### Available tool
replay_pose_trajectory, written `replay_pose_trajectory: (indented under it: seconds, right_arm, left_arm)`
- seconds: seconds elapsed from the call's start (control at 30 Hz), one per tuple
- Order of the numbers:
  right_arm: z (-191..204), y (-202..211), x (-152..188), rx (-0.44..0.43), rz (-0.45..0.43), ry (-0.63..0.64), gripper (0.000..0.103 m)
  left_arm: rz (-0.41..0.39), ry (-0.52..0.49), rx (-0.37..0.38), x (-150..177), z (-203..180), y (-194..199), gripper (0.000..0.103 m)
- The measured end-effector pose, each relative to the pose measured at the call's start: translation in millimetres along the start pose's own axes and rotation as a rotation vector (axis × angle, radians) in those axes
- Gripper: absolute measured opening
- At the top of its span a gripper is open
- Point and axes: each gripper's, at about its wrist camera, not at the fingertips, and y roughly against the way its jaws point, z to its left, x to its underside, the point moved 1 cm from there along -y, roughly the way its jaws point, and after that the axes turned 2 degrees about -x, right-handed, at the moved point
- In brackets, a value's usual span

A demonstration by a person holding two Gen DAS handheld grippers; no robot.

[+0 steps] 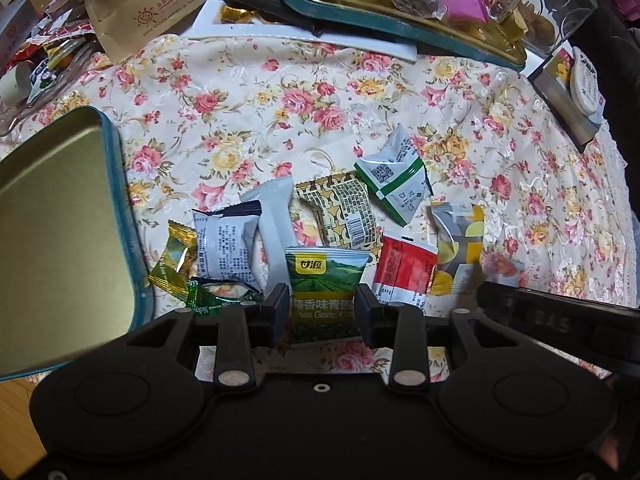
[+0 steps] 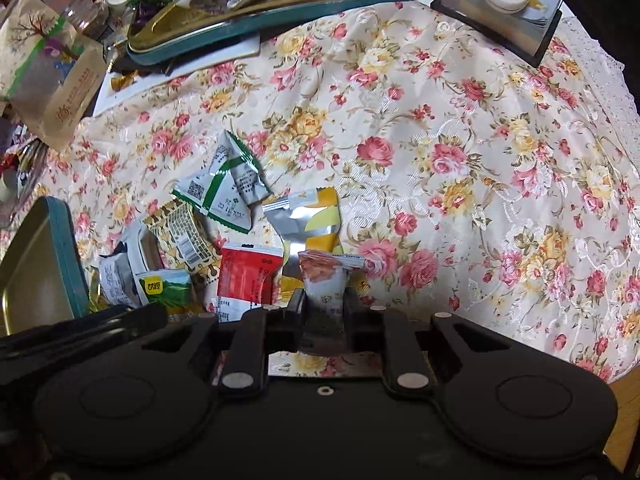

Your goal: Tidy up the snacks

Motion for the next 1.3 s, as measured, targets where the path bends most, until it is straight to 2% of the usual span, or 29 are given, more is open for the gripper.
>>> replay_pose_trajectory:
  seconds: [0.6,0.77,0.87,0.97,1.13,1.3]
  right_arm:
    - [-27,21,4,-0.036,-0.051,-0.010,0.020]
    - [-33,25,5,-0.022,-0.067,-0.018,0.020]
    - [-38,27,4,-0.031,-0.070,-0.032,0.020]
    - [-42,31,1,-0.032,-0.082,-0.047,0.020]
    - [-46,37,-3,-0.025,-0.102,-0.074,0.020]
    - [-44,39,-4,-0.005,-0.113,-0.076,0.020]
  left_arm:
    - [0.065,0.055,-0.102,-6,-16,-42,0.049]
    - [0.059,0.087,-0.096,-8,-13,-46,0.049]
    - [0.082,0.127,-0.050,-9,-12,-46,0.048]
    - [0.087,0.154,-0.007,-9,-10,-35,0.047]
    - [0.012,0.120,-0.029,-13,-15,-2,0.047]
    - [-0.053,0.142,-0.024,-15,-4,30,0.047]
